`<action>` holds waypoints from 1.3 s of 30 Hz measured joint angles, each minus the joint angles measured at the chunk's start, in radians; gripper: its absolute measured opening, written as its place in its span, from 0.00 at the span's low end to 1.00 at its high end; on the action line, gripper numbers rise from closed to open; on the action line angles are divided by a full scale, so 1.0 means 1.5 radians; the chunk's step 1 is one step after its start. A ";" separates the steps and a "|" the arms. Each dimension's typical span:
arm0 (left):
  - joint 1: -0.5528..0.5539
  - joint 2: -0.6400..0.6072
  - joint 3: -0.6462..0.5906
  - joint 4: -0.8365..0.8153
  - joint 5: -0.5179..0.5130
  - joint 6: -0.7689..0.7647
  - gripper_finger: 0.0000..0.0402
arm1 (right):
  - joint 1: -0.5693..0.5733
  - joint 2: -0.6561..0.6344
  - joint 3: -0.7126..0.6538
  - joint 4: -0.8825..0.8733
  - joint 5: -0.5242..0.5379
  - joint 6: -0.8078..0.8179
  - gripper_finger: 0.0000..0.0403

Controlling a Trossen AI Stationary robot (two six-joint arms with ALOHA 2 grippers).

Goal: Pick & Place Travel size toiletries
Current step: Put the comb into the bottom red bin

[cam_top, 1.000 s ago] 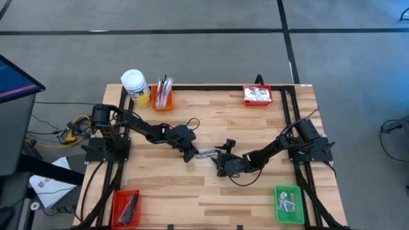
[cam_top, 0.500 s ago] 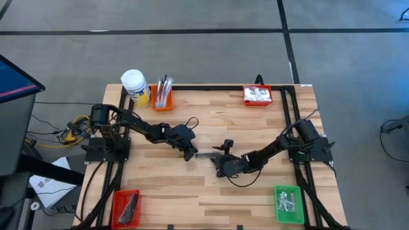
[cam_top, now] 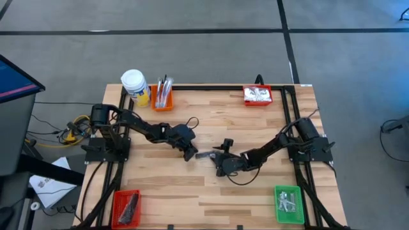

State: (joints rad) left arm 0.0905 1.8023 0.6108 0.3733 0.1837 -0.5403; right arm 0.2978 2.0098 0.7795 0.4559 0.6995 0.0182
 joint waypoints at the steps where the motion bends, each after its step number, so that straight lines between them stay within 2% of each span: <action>1: -0.001 0.000 0.001 0.000 0.001 0.003 0.00 | -0.001 0.000 0.000 0.000 -0.001 0.004 0.60; 6: -0.001 0.000 0.015 -0.006 0.021 0.021 0.00 | -0.002 0.000 0.000 0.000 -0.003 0.006 0.49; 16: -0.001 0.001 0.022 -0.006 0.030 0.028 0.00 | -0.004 0.000 0.000 0.000 -0.032 0.011 0.19; 23: -0.001 0.001 0.022 -0.005 0.033 0.030 0.00 | -0.005 0.000 -0.001 -0.003 -0.051 0.021 0.02; 39: -0.001 0.001 0.022 0.002 0.033 0.038 0.00 | 0.013 0.002 0.061 -0.086 -0.050 0.003 0.00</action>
State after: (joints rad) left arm 0.0887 1.8038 0.6445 0.3767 0.2337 -0.4828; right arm 0.3177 2.0121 0.8715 0.3269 0.6250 0.0235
